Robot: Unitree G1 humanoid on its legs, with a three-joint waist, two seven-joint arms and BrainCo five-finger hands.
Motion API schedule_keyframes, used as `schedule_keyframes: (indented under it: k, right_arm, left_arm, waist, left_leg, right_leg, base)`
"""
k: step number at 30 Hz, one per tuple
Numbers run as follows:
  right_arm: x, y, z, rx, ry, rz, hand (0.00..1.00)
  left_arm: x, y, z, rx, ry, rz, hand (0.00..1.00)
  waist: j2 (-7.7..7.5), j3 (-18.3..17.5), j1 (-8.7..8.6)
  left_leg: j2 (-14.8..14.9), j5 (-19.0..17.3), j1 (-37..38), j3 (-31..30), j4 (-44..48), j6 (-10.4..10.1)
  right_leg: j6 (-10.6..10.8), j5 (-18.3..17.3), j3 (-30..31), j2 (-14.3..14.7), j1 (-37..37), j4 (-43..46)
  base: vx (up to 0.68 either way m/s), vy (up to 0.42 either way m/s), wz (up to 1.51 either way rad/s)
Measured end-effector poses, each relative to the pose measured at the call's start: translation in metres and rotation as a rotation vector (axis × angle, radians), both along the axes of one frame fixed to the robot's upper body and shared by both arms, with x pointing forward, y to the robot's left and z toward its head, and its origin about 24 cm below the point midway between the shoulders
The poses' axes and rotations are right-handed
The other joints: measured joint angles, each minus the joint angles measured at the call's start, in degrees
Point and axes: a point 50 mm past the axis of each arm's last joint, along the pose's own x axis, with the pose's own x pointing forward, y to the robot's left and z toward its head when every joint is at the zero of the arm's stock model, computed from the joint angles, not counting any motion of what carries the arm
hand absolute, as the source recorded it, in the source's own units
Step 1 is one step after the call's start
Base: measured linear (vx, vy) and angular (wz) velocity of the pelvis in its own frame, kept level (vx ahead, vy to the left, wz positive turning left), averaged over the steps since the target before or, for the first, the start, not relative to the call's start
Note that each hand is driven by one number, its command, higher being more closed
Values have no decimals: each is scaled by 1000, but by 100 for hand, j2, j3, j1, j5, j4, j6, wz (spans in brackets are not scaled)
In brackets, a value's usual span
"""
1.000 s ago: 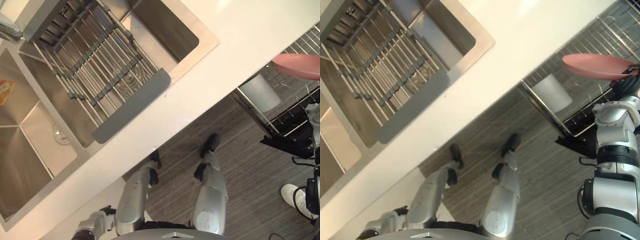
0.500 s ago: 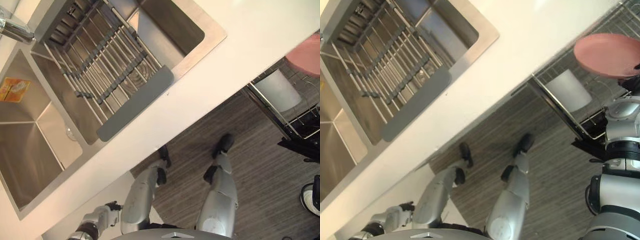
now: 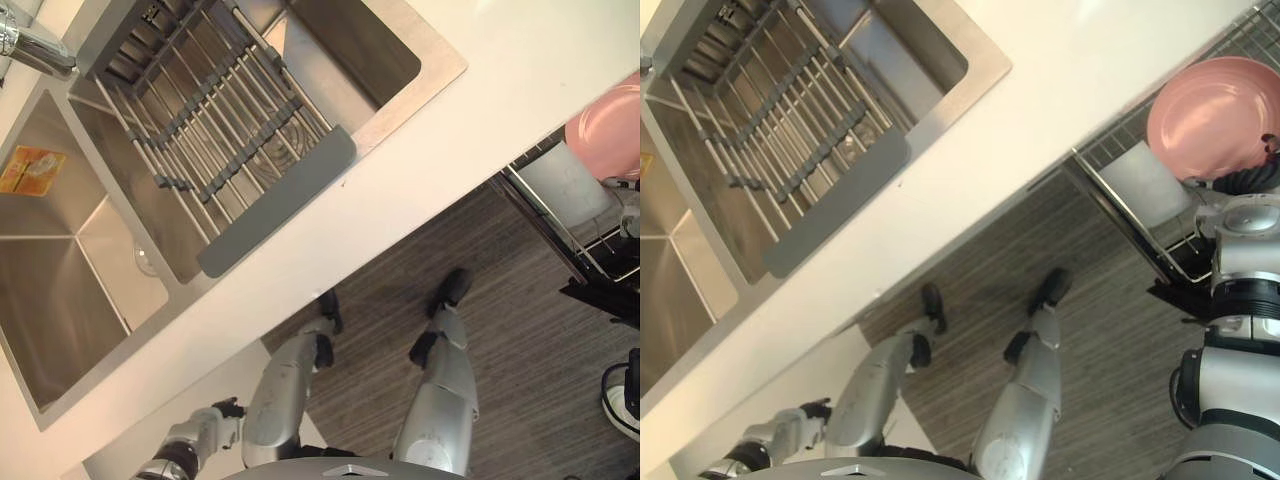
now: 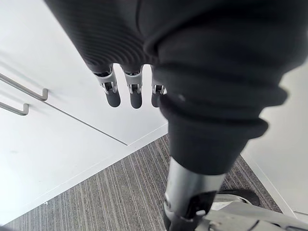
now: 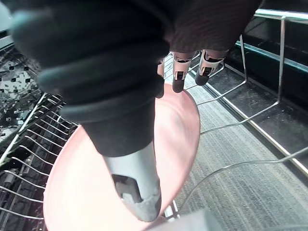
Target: Walk over to the sink, pick up the cup, carry it to the dishwasher, place the cup inside the dishwasher, then close the dishwasher door
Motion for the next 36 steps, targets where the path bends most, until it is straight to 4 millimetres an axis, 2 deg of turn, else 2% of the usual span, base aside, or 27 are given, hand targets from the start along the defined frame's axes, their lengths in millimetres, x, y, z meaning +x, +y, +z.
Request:
schedule_keyframes:
  k: [7,12,15,17,19,20,24,25,27,28,30,32,33,35,36]
  right_arm:
    - [1,13,11,79,-177,72,0]
    - [-7,32,10,108,-380,140,0]
    - [-23,39,4,131,-506,147,0]
    - [-30,40,2,130,-543,141,0]
    - [-48,40,0,123,-621,118,0]
    - [-53,39,-1,121,-636,109,0]
    - [-85,26,-23,136,-675,-24,0]
    - [-96,18,-33,163,-680,-93,100]
    - [-113,7,-45,210,-708,-184,100]
    - [-129,-8,-59,271,-733,-282,100]
    - [-150,-27,-81,355,-744,-405,100]
    - [-187,-53,-127,585,-869,-540,100]
    - [-192,-56,-134,622,-895,-557,100]
    - [-210,-60,-169,800,-1023,-569,100]
    - [-211,-59,-175,830,-1039,-564,100]
  left_arm:
    - [-3,-1,-2,4,4,9,0]
    - [-13,4,-5,11,26,56,0]
    - [-23,13,-7,15,40,134,0]
    - [-26,16,-7,21,42,146,0]
    - [-32,22,-7,32,47,179,0]
    - [-33,24,-7,38,49,181,0]
    - [-51,32,-9,48,78,251,0]
    - [-57,35,-10,54,89,265,0]
    - [-65,40,-11,64,105,291,0]
    - [-72,44,-11,73,124,308,0]
    - [-82,48,-12,83,150,323,0]
    - [-99,51,-14,87,209,355,0]
    - [-102,51,-15,87,218,357,0]
    - [-111,50,-17,75,255,381,0]
    - [-112,50,-17,72,258,387,0]
  waist:
    - [-10,7,-76]
    - [-104,74,-370]
    - [-338,237,-650]
    - [-429,299,-720]
    - [-605,415,-841]
    - [-640,437,-862]
    - [-910,390,-992]
    - [-1009,312,-996]
    - [-1130,165,-1032]
    - [-1246,78,-1071]
    - [-1345,-93,-1130]
    - [-1438,-408,-1206]
    - [-1442,-458,-1228]
    - [-1440,-542,-1319]
    - [-1432,-549,-1331]
  left_leg:
    - [4,-4,286,8,-29,-4]
    - [4,-5,703,24,-174,-23]
    - [7,34,1169,49,-404,-69]
    - [12,43,1343,66,-479,-80]
    - [36,22,1667,106,-559,-109]
    - [40,13,1748,131,-575,-113]
    - [88,-33,2301,211,-728,-148]
    - [114,-70,2377,245,-730,-166]
    - [143,-89,2413,276,-751,-186]
    - [177,-92,2557,313,-837,-195]
    - [205,-94,2652,333,-915,-212]
    - [222,-74,2709,329,-1012,-229]
    - [220,-67,2713,325,-1034,-228]
    - [199,-54,2820,311,-1105,-218]
    - [198,-55,2827,300,-1121,-215]
  right_leg:
    - [-1,-87,30,-18,210,134]
    - [42,-228,56,-29,498,252]
    - [70,-364,69,-26,804,362]
    - [81,-407,76,-18,924,391]
    - [101,-471,75,11,1192,413]
    - [111,-488,76,17,1256,418]
    - [180,-565,55,81,1771,364]
    - [185,-569,59,122,1851,316]
    - [186,-566,59,169,1910,250]
    - [195,-559,57,229,2049,156]
    - [199,-558,42,282,2148,76]
    - [204,-556,-65,323,2223,-4]
    - [204,-556,-86,323,2226,-7]
    - [209,-559,-126,313,2337,-35]
    - [215,-559,-144,309,2367,-50]
  base:
    - [17,-32,-3]
    - [20,-32,-6]
    - [50,-32,-10]
    - [55,-20,-9]
    - [64,-11,-11]
    - [56,1,-10]
    - [58,3,-9]
    - [67,-7,-15]
    - [55,-15,-11]
    - [47,-24,-10]
    - [54,-23,-8]
    - [65,-26,2]
    - [58,-24,8]
    - [25,-15,3]
    - [-41,-14,6]
